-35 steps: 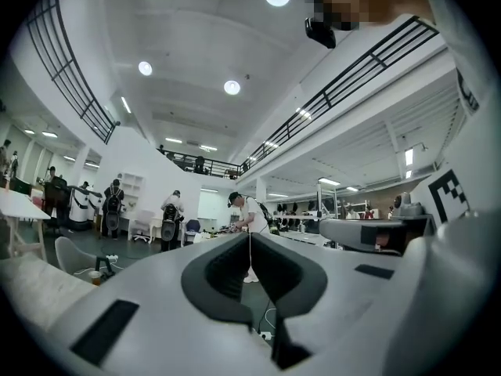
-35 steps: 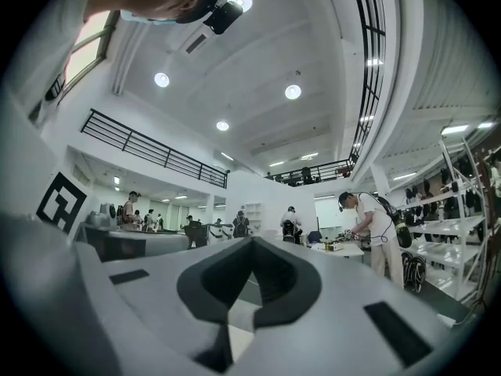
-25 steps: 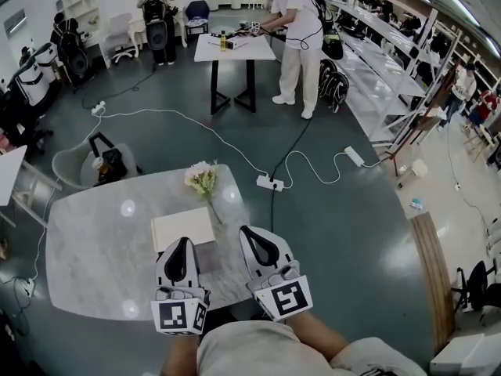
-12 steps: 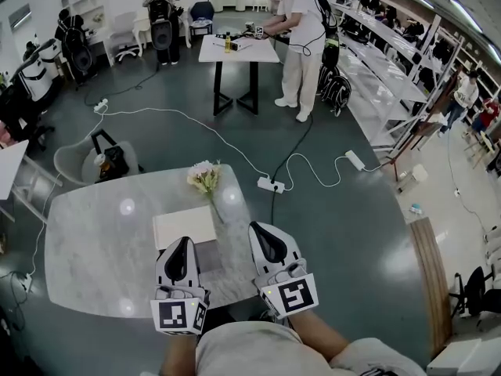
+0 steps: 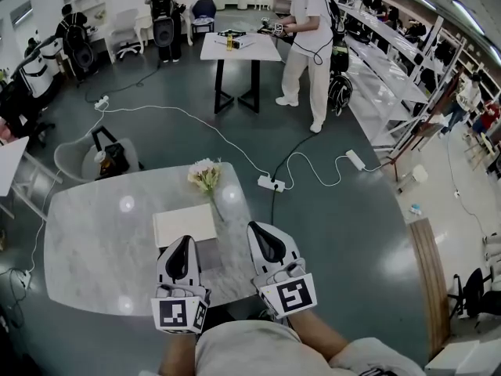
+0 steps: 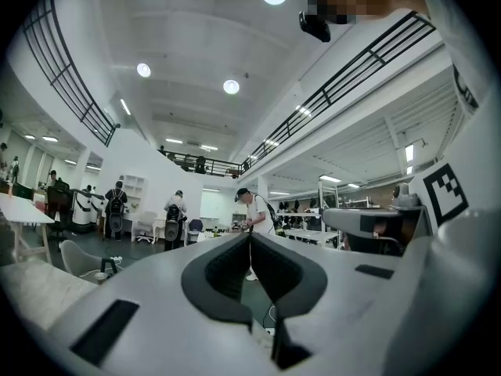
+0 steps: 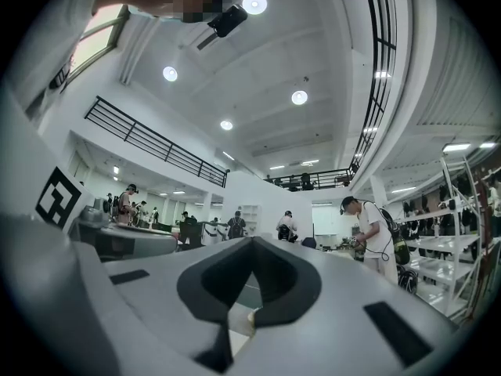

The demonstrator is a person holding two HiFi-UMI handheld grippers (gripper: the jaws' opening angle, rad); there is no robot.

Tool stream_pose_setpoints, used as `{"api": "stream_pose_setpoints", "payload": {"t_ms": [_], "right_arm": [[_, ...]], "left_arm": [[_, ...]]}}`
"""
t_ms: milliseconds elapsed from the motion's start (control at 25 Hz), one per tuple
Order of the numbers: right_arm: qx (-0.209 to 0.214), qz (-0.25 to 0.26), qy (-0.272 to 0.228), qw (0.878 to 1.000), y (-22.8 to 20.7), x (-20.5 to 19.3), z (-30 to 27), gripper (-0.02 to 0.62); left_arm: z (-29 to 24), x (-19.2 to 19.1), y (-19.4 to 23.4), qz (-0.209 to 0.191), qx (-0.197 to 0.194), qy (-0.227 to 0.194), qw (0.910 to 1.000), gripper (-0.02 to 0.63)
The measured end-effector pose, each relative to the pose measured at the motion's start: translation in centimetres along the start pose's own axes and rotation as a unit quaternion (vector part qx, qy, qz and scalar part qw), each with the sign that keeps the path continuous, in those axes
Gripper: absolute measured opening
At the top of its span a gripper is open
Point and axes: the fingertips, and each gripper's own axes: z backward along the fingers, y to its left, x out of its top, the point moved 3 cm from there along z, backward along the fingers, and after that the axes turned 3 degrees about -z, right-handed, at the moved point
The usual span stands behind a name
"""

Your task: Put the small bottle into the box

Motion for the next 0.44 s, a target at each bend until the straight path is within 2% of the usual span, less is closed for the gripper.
{"api": "stream_pose_setpoints", "payload": {"t_ms": [440], "right_arm": [[-0.002,0.009,-0.016,1.0,-0.37,0.17,-0.21,0.025]], "left_arm": [[-0.48,-0.65,-0.21,0.002,-0.004,0.006,1.0,0.025]]}}
